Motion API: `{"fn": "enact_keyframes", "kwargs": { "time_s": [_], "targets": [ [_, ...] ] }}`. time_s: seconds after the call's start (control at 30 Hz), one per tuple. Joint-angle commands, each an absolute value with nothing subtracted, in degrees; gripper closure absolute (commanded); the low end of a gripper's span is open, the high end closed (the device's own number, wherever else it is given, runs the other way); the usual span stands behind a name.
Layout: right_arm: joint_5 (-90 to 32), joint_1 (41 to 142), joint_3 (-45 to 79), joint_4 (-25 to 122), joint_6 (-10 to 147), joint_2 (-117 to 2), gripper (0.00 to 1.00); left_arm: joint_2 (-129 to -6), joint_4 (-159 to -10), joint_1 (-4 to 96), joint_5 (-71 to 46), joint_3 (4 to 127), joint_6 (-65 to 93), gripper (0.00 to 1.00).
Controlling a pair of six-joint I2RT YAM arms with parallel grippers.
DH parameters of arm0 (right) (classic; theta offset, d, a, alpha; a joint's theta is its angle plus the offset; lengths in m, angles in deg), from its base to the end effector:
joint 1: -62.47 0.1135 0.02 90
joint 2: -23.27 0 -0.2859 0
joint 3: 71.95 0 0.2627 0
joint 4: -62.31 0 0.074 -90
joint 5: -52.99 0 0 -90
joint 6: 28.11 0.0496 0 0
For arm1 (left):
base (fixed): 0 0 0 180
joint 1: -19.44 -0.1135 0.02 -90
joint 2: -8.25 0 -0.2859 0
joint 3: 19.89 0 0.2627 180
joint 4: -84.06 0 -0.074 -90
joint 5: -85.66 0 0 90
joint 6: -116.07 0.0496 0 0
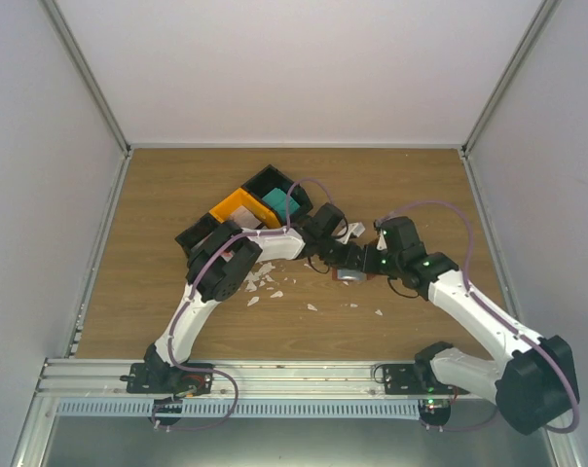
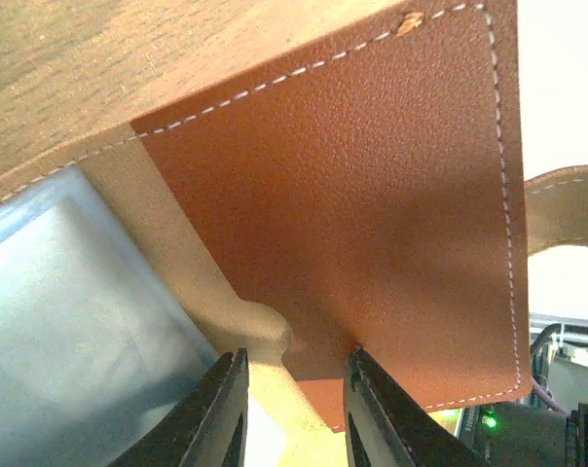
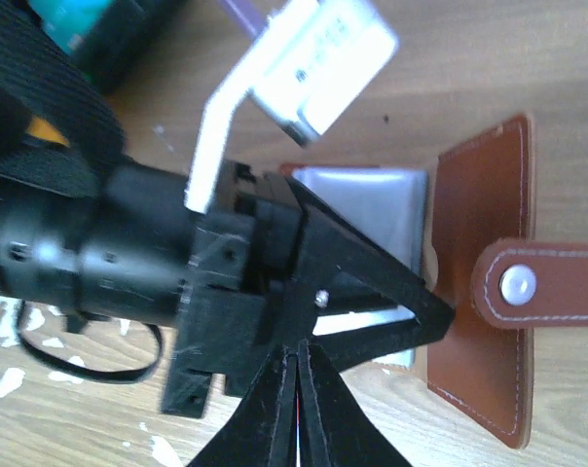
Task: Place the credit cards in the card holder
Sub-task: Open the card holder at the center of the board.
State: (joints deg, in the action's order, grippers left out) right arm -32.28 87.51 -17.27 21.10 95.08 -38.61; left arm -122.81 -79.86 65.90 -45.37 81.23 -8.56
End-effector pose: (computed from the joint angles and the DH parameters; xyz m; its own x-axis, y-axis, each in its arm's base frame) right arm 0.2047 0.1001 0.2404 -0.8251 0.2167 -0.5217 -0.0236 0.9095 0.4150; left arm 0.3296 -0.3942 0.1178 -0.8971 0.3217 -0.3029 0.4267 0.4521 -0.7833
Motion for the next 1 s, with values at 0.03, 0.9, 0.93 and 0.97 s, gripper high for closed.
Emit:
{"fn": "enact_keyframes", "kwargs": {
  "time_s": [0.03,0.9,0.93,0.97],
  "targets": [
    [-33.6,87.3,-20.5,24.1,96.5,-42.6,0.97,-124.0,-80.5,66.4,-44.6,83.1,-9.1,0.7],
    [-41.5,88.1,-21.4,32.2,89.9,-66.2,0.37,-102.3,-85.3,61.6,-33.6,60.5,-13.7,0.7],
    [-41.3,88.7,-21.6,32.1,90.6,-67.0,0.37,-101.6,-85.9,61.4,-33.0,59.6,-14.0,0.69],
    [-41.1,89.4,-22.0,32.1,91.6,-67.8,0.36,-101.1,-86.3,61.2,-32.4,58.8,-14.2,0.69]
  ]
}}
